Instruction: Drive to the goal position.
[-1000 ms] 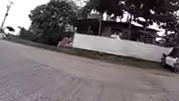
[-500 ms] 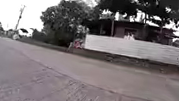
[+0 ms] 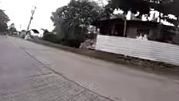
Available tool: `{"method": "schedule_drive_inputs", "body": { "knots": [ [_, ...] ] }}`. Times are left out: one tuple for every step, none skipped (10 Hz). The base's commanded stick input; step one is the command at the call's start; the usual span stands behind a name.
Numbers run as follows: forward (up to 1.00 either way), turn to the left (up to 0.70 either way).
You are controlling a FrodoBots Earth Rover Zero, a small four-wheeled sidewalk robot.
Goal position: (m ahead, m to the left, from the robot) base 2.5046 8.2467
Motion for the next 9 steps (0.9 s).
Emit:
{"method": "schedule_drive_inputs", "body": {
  "knots": [
    [-0.7, 0.0],
    [-0.7, 0.0],
    [-0.7, 0.0],
    [-0.7, 0.0],
    [-0.7, 0.0],
    [-0.7, 0.0],
    [0.0, 0.0],
    [0.0, 0.0],
    [0.0, 0.0]
  ]
}}
